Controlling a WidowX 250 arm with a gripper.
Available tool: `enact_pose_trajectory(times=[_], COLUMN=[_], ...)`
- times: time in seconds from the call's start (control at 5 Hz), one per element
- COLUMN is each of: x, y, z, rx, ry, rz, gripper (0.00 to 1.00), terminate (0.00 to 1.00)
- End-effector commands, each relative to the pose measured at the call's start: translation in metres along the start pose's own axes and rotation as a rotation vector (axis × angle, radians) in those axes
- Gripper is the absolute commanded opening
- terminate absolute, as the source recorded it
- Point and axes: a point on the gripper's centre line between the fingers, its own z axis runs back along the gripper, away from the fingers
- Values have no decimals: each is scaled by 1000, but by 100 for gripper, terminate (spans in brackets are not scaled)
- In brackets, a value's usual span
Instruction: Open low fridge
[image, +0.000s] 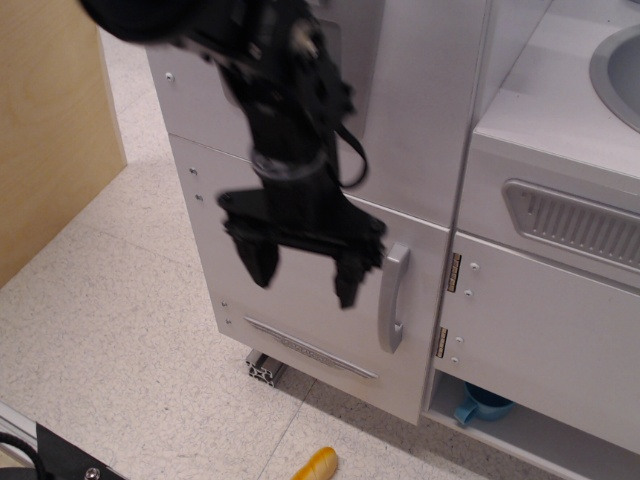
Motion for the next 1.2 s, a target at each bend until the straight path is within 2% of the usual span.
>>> enact_pose_trajectory(times=[0.0, 0.2, 0.4, 0.6, 0.8, 1.0], x=[27, 43, 61, 68, 71, 69], y=[-34, -45, -52, -51, -47, -46], z=[-31, -41, -51, -60, -67, -63], rx=[-76, -85, -81, -69, -67, -88], ry=[-117, -169, -197, -216, -225, -227], rz=[-58, -71, -97, -139, -148, -162], gripper=[100, 100, 100, 100, 0, 0], terminate=[0, 0, 0, 0, 0, 0])
